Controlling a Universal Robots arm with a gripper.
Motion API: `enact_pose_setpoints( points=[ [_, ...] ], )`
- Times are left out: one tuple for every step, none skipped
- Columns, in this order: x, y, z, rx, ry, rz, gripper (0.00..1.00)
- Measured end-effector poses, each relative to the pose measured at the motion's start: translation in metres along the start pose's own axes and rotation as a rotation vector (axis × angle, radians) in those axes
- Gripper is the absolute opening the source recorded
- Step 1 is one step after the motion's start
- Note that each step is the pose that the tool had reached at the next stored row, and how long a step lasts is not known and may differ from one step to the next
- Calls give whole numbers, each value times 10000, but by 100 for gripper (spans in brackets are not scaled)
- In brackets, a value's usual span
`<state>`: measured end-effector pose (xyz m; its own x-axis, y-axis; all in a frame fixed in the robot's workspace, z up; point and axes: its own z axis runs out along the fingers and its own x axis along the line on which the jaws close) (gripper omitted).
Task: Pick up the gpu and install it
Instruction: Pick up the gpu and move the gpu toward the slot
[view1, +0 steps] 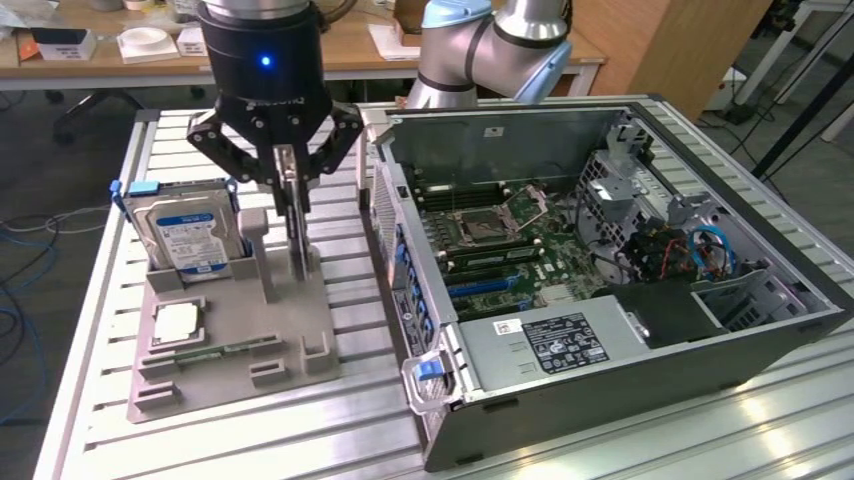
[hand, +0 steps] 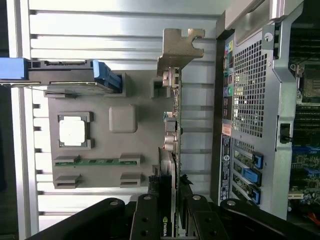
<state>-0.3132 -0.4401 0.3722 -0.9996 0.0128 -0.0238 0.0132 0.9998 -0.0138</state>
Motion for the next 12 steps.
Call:
enact_pose_setpoints(
  points=[
    [0,0,-15,1,1,0,26],
    [-1,-1,-31,1,1,0,26],
    [-1,-1,-44,0,0,0,26],
    [-1,-1,-58,0,0,0,26],
    [-2,-1,-70,0,0,0,26],
    [-2,-1,-81,0,0,0,26],
    [-2,-1,-90,0,0,0,26],
    [-2,-2,-98,0,0,0,26],
    [-2,-2,-105,-1,0,0,26],
    [-3,-2,-112,0,0,0,26],
    [-3,-2,-119,0,0,-1,26],
    [-3,-2,-124,1,1,0,26]
  ],
)
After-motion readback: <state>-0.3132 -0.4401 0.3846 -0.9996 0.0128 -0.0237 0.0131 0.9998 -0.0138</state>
